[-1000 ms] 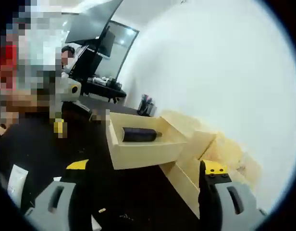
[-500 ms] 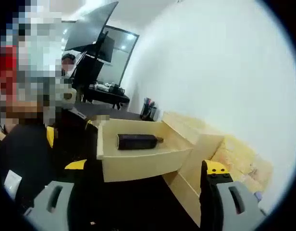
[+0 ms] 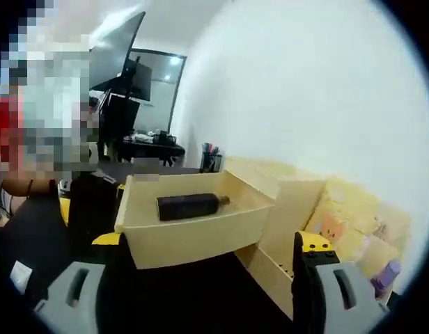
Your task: Open the drawer, pick up the cosmetic bottles from the table one by one, place them into the drawer, release the gripper, close the drawer, and move the gripper away
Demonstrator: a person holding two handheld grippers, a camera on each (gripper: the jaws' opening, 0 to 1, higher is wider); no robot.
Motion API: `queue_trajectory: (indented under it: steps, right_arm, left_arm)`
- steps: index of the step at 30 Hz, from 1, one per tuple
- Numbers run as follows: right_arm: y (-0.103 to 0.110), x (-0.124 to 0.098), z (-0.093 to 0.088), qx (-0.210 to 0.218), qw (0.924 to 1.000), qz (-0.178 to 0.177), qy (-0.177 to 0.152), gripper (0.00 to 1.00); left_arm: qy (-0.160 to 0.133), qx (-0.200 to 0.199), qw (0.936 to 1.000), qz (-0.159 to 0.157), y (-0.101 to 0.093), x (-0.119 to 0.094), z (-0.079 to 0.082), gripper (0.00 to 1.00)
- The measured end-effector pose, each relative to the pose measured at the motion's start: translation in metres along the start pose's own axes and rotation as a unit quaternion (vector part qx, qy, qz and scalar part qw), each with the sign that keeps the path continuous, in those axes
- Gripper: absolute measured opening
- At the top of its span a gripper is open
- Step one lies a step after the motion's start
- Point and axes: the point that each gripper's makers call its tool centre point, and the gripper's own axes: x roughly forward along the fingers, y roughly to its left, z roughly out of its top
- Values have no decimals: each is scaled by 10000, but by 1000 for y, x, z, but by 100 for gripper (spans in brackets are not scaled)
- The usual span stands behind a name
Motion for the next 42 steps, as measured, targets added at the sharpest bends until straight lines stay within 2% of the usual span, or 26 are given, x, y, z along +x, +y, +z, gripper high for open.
queue_trajectory:
  steps: [10,18,24,32,42]
  right_arm:
    - [-1,0,-1,318,9994,-25,-157,93]
    - [0,6,-1,346,9990,-130,-244,93]
    - [-12,9,1,295,9986,-329,-284,93]
    - [-8,18,0,369,9982,-353,-301,92]
    - [-23,22,-2,372,9976,-520,-270,91]
  left_arm:
    - [48,32,10000,22,0,1,-2,94]
    - [40,19,10000,41,1,0,-2,94]
    - [79,47,10000,39,0,1,-4,94]
    - [84,51,9999,23,0,2,-4,93]
    - [100,50,9999,22,1,3,-4,93]
